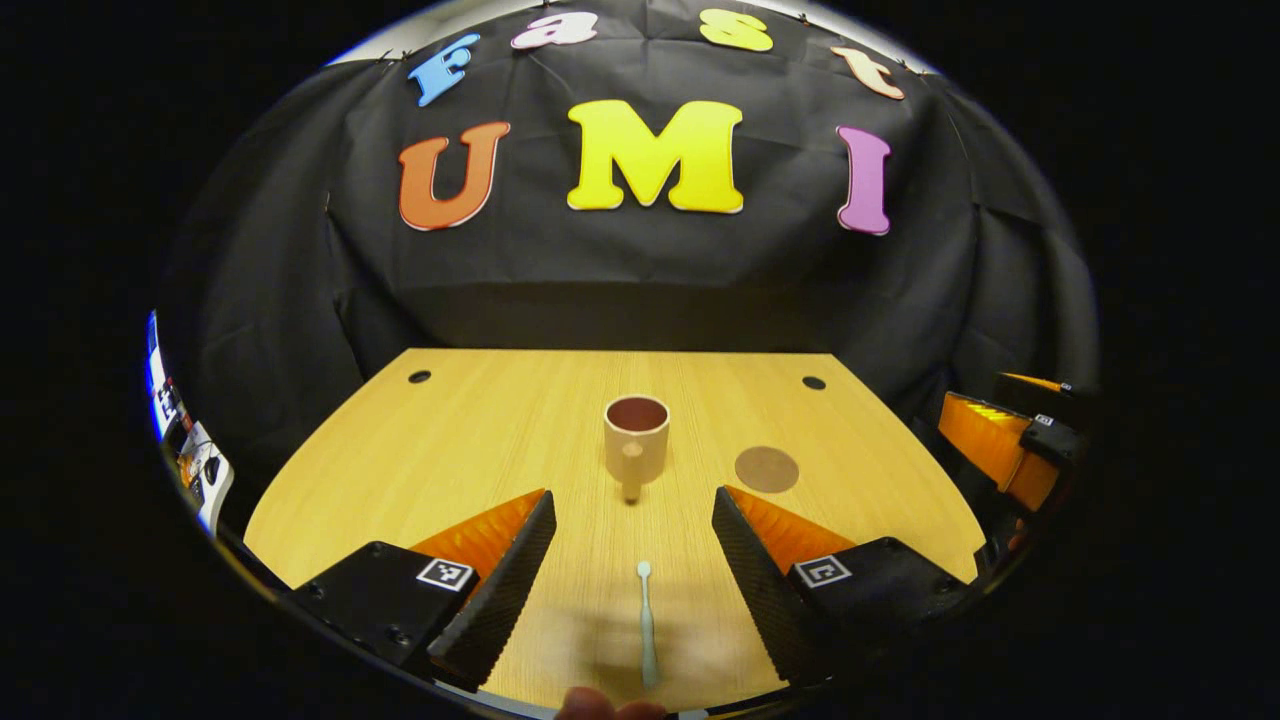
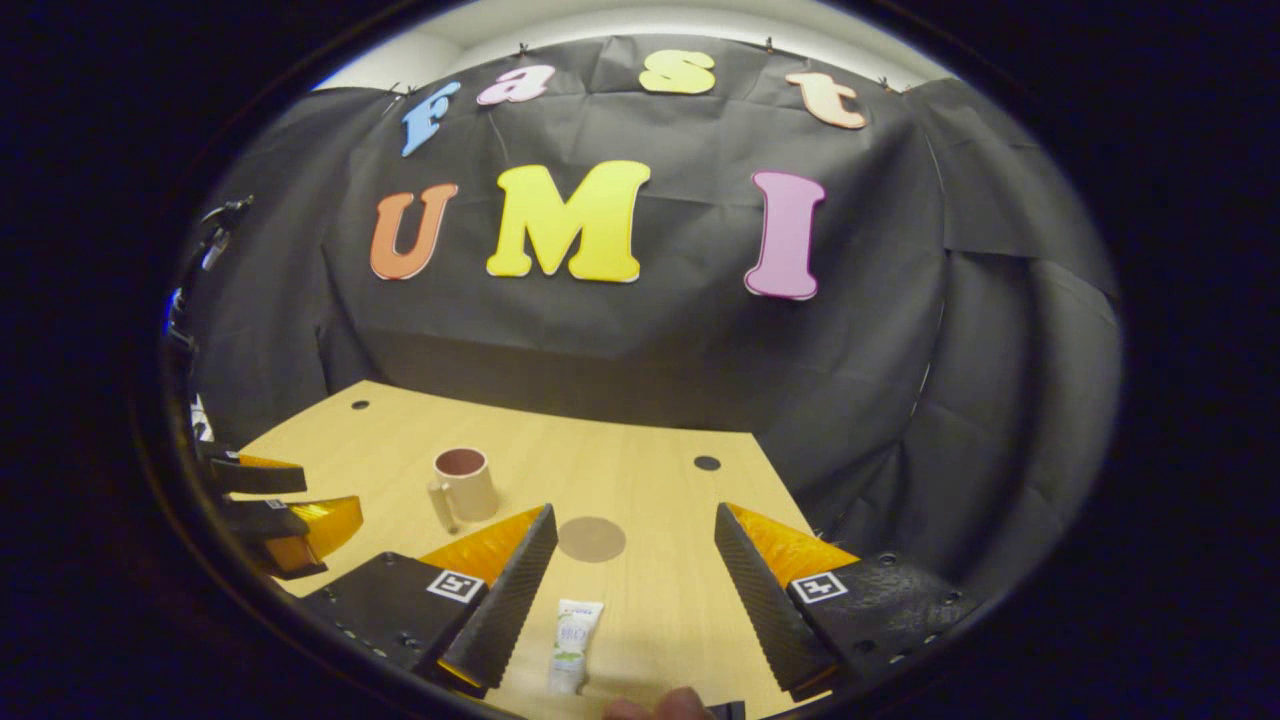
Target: Put the toothbrush and toothpaste on the desktop into the cup, then pick up the cup and place it on the coaster on the desktop.
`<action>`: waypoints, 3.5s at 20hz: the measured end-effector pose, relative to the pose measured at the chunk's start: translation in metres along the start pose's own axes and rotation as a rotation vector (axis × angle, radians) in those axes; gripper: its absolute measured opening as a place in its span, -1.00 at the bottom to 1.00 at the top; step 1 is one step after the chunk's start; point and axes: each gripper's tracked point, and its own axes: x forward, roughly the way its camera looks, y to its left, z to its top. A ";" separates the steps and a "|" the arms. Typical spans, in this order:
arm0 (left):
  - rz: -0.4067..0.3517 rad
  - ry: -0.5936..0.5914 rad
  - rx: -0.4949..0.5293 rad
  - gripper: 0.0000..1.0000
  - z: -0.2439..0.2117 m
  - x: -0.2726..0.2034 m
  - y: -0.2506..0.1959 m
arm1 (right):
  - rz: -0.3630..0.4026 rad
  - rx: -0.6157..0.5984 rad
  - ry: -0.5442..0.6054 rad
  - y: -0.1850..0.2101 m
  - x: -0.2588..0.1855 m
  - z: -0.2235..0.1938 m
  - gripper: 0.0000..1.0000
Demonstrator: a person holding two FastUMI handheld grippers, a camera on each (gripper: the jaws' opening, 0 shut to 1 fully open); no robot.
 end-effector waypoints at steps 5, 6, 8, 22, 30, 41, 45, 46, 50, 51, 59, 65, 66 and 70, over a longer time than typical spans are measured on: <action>-0.018 0.088 0.008 1.00 -0.054 0.023 -0.011 | -0.007 -0.015 0.071 -0.005 0.006 -0.032 0.96; -0.015 0.107 0.011 1.00 -0.065 0.029 -0.011 | -0.012 -0.014 0.079 -0.006 0.007 -0.034 0.90; -0.012 0.145 0.014 1.00 -0.083 0.036 -0.012 | -0.018 -0.012 0.100 -0.007 0.007 -0.043 0.90; -0.016 0.291 0.033 0.56 -0.137 0.072 -0.010 | -0.071 -0.025 0.162 -0.026 -0.001 -0.073 0.91; -0.004 0.312 0.042 -0.06 -0.141 0.078 -0.008 | -0.073 -0.028 0.160 -0.024 0.003 -0.072 0.91; -0.014 0.311 0.049 -0.94 -0.142 0.078 -0.006 | 0.059 -0.007 0.323 0.024 0.024 -0.127 0.91; -0.022 0.305 0.070 -0.94 -0.142 0.078 -0.006 | 0.107 -0.007 0.425 0.040 0.033 -0.161 0.96; -0.022 0.305 0.075 -0.94 -0.142 0.079 -0.007 | 0.111 -0.007 0.449 0.043 0.034 -0.169 0.96; -0.020 0.308 0.072 -0.94 -0.141 0.079 -0.007 | 0.109 0.003 0.523 0.048 0.040 -0.197 0.92; -0.020 0.308 0.069 -0.94 -0.142 0.079 -0.007 | 0.106 0.006 0.534 0.049 0.042 -0.201 0.91; -0.023 0.313 0.047 -0.94 -0.141 0.077 -0.007 | 0.137 0.008 0.583 0.062 0.061 -0.214 0.12; -0.018 0.282 0.037 -0.94 -0.123 0.072 -0.014 | 0.148 0.011 0.595 0.061 0.059 -0.211 -0.49; -0.020 0.270 0.032 -0.94 -0.118 0.071 -0.014 | 0.147 0.010 0.587 0.061 0.060 -0.208 -0.51; -0.018 0.217 0.026 -0.94 -0.094 0.075 -0.012 | 0.159 0.014 0.579 0.060 0.054 -0.201 -0.82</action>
